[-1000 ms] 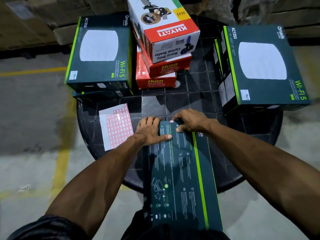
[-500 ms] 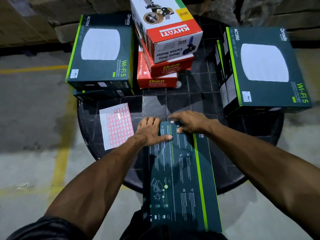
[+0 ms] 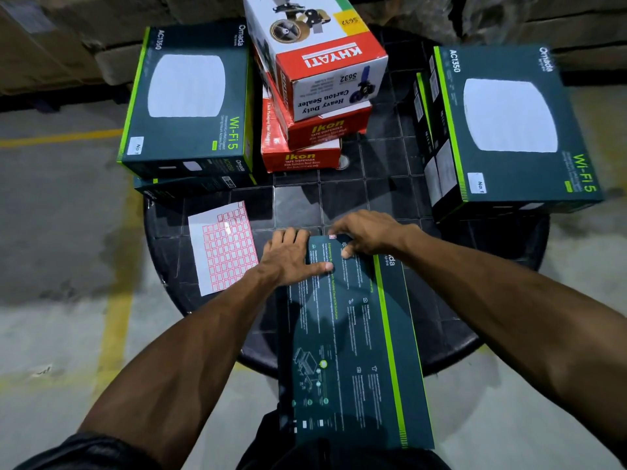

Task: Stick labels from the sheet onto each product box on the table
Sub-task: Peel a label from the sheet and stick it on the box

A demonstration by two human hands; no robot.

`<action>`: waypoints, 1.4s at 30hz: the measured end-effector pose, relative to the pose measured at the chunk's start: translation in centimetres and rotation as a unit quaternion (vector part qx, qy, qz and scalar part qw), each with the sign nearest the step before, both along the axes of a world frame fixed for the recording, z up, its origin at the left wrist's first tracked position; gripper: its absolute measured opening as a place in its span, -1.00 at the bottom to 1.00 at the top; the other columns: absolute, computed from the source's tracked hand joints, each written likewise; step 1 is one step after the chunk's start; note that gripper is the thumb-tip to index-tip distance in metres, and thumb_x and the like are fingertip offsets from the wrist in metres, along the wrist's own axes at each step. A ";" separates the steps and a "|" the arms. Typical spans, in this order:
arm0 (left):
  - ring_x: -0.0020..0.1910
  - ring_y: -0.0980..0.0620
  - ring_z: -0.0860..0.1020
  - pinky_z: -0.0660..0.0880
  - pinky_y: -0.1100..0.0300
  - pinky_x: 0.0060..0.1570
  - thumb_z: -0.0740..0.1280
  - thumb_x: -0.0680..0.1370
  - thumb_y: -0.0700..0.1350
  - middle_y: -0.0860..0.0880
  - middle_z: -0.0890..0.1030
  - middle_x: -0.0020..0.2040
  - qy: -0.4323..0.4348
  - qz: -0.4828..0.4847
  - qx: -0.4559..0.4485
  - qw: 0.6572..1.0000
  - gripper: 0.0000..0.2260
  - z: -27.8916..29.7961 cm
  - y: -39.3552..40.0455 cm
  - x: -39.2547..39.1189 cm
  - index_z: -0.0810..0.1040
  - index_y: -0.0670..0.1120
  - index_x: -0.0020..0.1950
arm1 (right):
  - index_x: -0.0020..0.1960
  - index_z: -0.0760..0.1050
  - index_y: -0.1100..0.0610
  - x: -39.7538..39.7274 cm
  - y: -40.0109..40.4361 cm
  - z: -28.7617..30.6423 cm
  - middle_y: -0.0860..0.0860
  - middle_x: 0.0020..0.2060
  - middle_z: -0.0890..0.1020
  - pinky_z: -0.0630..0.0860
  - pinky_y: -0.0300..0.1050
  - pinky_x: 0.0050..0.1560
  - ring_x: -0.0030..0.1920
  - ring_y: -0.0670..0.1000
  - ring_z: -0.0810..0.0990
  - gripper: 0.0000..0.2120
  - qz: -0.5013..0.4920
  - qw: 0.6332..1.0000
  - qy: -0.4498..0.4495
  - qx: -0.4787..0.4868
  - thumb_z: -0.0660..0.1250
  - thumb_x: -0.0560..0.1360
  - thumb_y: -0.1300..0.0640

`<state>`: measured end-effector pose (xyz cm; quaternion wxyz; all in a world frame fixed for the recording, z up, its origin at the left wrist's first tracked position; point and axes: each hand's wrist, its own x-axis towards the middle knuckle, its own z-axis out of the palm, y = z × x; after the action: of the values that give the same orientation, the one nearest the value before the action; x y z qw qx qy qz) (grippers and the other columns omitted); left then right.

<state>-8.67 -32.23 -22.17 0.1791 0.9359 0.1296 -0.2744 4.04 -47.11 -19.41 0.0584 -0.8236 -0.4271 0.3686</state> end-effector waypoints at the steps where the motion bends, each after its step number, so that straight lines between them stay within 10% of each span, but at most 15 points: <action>1: 0.30 -0.10 0.24 0.29 -0.11 0.30 0.22 0.41 0.45 -0.07 0.29 0.33 -0.001 0.000 -0.001 1.000 -0.21 0.0 0.0 0.0 0.21 -0.05 0.44 | 0.14 0.52 -0.05 0.0 -0.1 0.0 -0.04 0.09 0.63 0.49 0.06 0.07 0.11 0.06 0.56 -0.67 -0.007 1.000 -0.014 0.001 0.48 0.41 -0.03; 8: 0.25 -0.07 0.26 0.31 -0.08 0.25 0.20 0.39 0.47 -0.07 0.30 0.28 -0.005 -0.003 0.002 1.000 -0.22 -0.2 0.2 0.1 0.23 -0.04 0.40 | 0.30 0.47 -0.11 -0.2 -0.1 -0.2 -0.06 0.20 0.59 0.48 0.11 0.10 0.21 0.08 0.53 -0.55 -0.007 1.000 0.006 0.009 0.47 0.43 0.03; 15: 0.25 -0.07 0.27 0.25 -0.09 0.28 0.22 0.39 0.47 -0.04 0.32 0.24 0.018 0.007 -0.003 1.000 -0.25 0.2 0.1 0.2 0.25 -0.02 0.37 | -0.06 0.52 0.01 -0.8 -1.2 0.0 0.00 -0.05 0.63 0.42 -0.05 -0.10 0.01 0.09 0.59 -0.67 -0.063 0.994 -0.086 -0.008 0.45 0.38 -0.21; 19: 0.40 -0.13 0.23 0.02 -0.18 0.43 0.27 0.41 0.42 -0.07 0.32 0.36 0.026 -0.016 0.005 1.000 -0.24 0.8 -0.1 1.0 0.17 0.07 0.47 | 0.33 0.42 0.02 -2.6 -2.6 -0.3 0.05 0.23 0.53 0.36 0.03 0.14 0.23 0.13 0.48 -0.44 -0.074 0.981 -0.179 -0.008 0.30 0.47 -0.30; 26: 0.40 -0.15 0.27 0.19 -0.09 0.34 0.39 0.49 0.18 -0.09 0.32 0.46 0.013 -0.070 -0.063 0.995 -0.27 1.0 -0.7 2.4 0.09 0.11 0.55 | 0.56 0.10 0.11 -6.1 -4.3 -2.6 0.07 0.52 0.23 0.04 0.07 0.52 0.53 0.10 0.14 -0.41 -0.108 0.971 -0.211 0.019 0.05 0.64 -0.18; 42: 0.38 -0.12 0.35 0.22 -0.10 0.36 0.45 0.42 0.18 -0.07 0.43 0.40 -0.014 -0.022 -0.100 0.995 -0.27 -0.3 -0.4 2.0 0.19 0.12 0.50 | 0.59 -0.10 0.12 -6.5 -4.1 -2.5 0.09 0.59 -0.02 -0.13 0.10 0.54 0.58 0.12 -0.11 -0.43 -0.105 0.977 -0.186 -0.018 -0.07 0.68 -0.10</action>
<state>-6.62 -32.63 -22.52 0.2674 0.9197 0.0788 -0.2766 -2.42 -51.22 -21.94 0.0015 -0.9191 -0.3346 0.2081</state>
